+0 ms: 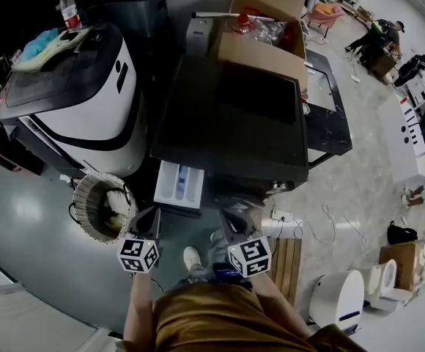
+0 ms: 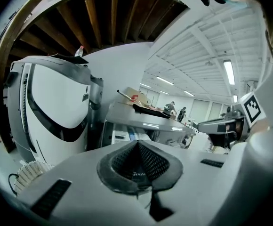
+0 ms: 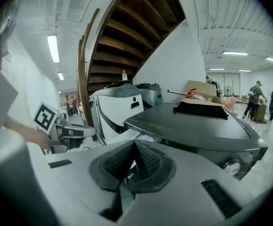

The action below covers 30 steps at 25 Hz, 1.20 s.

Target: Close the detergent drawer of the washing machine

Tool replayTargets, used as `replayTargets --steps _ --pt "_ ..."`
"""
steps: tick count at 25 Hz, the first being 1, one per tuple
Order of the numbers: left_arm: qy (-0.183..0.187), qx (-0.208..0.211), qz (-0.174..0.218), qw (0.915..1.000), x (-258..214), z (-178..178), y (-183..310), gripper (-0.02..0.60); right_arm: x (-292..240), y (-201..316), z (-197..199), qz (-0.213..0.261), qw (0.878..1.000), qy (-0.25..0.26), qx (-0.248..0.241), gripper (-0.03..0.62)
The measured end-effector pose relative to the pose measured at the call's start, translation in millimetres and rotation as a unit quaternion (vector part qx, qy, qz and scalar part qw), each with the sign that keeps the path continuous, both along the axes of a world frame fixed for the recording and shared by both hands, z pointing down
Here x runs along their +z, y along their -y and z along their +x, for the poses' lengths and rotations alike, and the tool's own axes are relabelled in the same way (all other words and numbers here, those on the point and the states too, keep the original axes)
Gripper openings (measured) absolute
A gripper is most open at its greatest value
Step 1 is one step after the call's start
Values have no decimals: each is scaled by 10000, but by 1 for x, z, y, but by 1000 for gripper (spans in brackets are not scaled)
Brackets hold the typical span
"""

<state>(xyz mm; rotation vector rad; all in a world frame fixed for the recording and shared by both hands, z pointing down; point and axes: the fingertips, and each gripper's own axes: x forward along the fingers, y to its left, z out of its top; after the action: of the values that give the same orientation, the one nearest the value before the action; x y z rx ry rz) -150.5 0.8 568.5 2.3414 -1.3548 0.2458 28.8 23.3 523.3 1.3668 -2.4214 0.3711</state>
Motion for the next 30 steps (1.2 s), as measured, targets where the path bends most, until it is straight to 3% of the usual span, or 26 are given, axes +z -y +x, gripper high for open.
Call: replayTargets --steps 14,30 --pt "657 415 -403 9962 48 17 -2 25 20 9 9 -229 9996 -159 50 12" --pt "494 358 -542 9967 55 23 3 25 35 26 11 -453 9989 -108 -23 12"
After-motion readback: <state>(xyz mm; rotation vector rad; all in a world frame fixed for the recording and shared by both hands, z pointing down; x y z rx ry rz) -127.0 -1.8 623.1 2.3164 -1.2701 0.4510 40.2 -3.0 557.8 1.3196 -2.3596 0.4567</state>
